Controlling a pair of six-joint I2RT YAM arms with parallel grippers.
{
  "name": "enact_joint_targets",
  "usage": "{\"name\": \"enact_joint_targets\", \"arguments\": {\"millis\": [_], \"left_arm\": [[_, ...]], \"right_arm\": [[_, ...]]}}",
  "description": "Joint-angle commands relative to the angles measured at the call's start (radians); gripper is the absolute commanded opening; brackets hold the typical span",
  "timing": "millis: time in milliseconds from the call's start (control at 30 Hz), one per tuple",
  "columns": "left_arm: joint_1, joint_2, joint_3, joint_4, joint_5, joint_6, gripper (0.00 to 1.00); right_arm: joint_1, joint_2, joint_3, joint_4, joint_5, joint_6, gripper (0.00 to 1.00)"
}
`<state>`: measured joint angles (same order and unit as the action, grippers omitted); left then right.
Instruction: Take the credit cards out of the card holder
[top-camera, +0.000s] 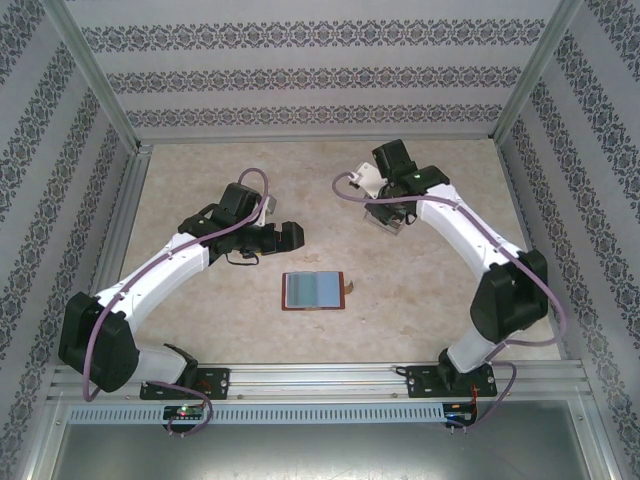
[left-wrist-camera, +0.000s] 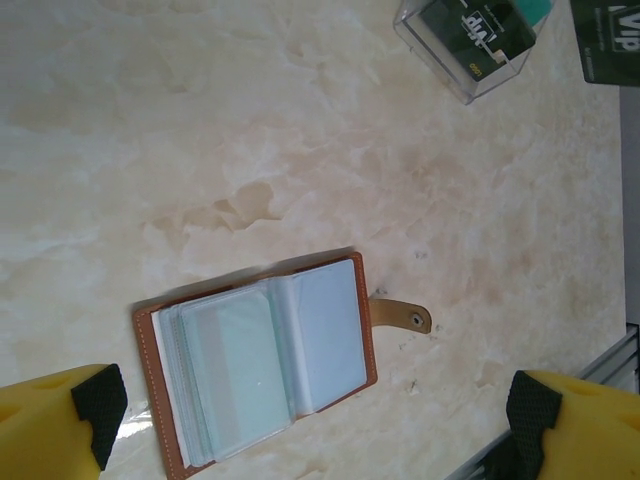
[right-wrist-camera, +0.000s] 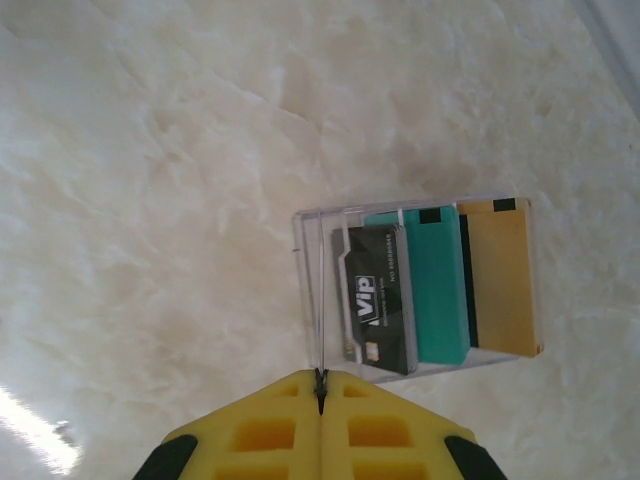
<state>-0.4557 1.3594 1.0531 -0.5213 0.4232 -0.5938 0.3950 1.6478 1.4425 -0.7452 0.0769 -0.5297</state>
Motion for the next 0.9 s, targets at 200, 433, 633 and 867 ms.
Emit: {"name": "enact_joint_targets", "arguments": {"millis": [200,433,633,867], "left_arm": [[0.017,-0.034,-0.023,-0.039,-0.036,0.009,1.0],[0.024,-0.026,-0.016,-0.039,-0.033,0.012,1.0],[0.032,-0.021,-0.019,-0.037,-0.033,0.014,1.0],[0.039,-0.017,-0.028,-0.029,-0.029,0.012,1.0]], "right_arm": [[-0.057,0.077,-0.006,0.088,0.041,-0.106,0.0],[-0.091,0.123,-0.015,0.113,0.0,-0.107,0.0],[-0.097,0.153,-0.02,0.114,-0.018,-0.108,0.0],[-0.1,0.179,-0.044,0.133,-0.018,-0.11,0.0]]}}
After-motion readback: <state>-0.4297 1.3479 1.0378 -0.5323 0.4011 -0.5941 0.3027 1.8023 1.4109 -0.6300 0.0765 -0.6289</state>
